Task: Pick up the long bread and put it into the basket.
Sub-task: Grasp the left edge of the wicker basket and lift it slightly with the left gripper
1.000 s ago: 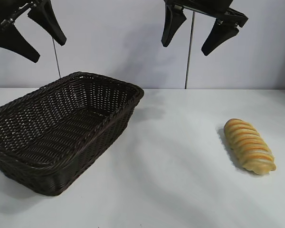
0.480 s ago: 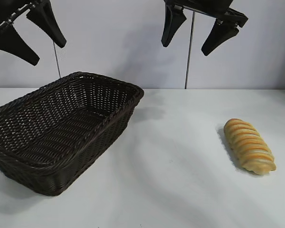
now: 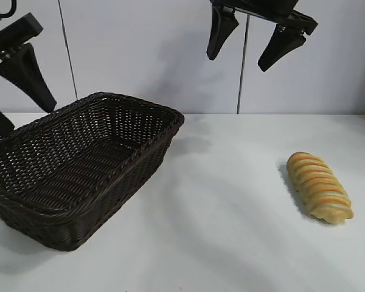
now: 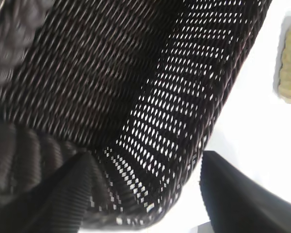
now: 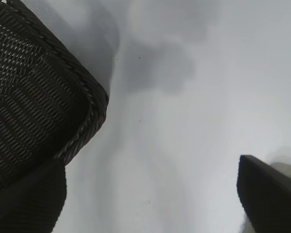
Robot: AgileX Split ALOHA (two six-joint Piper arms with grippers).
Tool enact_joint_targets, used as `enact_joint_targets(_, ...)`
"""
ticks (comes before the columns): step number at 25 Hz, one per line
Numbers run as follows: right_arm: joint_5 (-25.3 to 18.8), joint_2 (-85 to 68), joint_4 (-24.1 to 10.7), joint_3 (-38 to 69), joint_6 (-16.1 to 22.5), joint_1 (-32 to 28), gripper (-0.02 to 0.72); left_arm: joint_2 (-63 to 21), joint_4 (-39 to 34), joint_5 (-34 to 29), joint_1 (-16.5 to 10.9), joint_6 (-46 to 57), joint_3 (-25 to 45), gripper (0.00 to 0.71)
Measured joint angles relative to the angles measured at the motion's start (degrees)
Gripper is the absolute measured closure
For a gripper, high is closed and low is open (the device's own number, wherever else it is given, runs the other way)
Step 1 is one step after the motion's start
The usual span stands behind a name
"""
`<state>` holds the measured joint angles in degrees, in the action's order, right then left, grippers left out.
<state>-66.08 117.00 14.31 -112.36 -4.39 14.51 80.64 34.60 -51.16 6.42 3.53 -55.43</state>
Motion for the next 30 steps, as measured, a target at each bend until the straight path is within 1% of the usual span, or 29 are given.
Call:
enact_joint_targets(3, 0.0, 0.0, 0.0, 0.0, 0.0, 0.0, 0.020, -3.5, -0.7, 0.2, 0.0, 5.6, 2.9, 0.239)
enact_joint_targets(7, 0.0, 0.0, 0.0, 0.0, 0.0, 0.0, 0.020, -7.8, -4.5, 2.3, 0.0, 15.4, 7.8, 0.239)
enact_joint_targets(11, 0.0, 0.0, 0.0, 0.0, 0.0, 0.0, 0.020, -9.3, -7.4, 4.8, 0.0, 23.6, 10.9, 0.239)
enact_joint_targets(18, 0.0, 0.0, 0.0, 0.0, 0.0, 0.0, 0.020, -9.2, -8.1, 9.1, 0.0, 28.6, 12.9, 0.239)
enact_joint_targets(23, 0.0, 0.0, 0.0, 0.0, 0.0, 0.0, 0.020, -6.7, -9.3, 9.6, 0.1, 31.7, 14.6, 0.239)
enact_joint_targets(26, 0.0, 0.0, 0.0, 0.0, 0.0, 0.0, 0.020, -5.0, -10.0, 11.4, 1.4, 33.0, 14.8, 0.239)
enact_joint_targets(30, 0.0, 0.0, 0.0, 0.0, 0.0, 0.0, 0.020, -3.4, -13.0, 13.7, 4.7, 37.8, 14.8, 0.239)
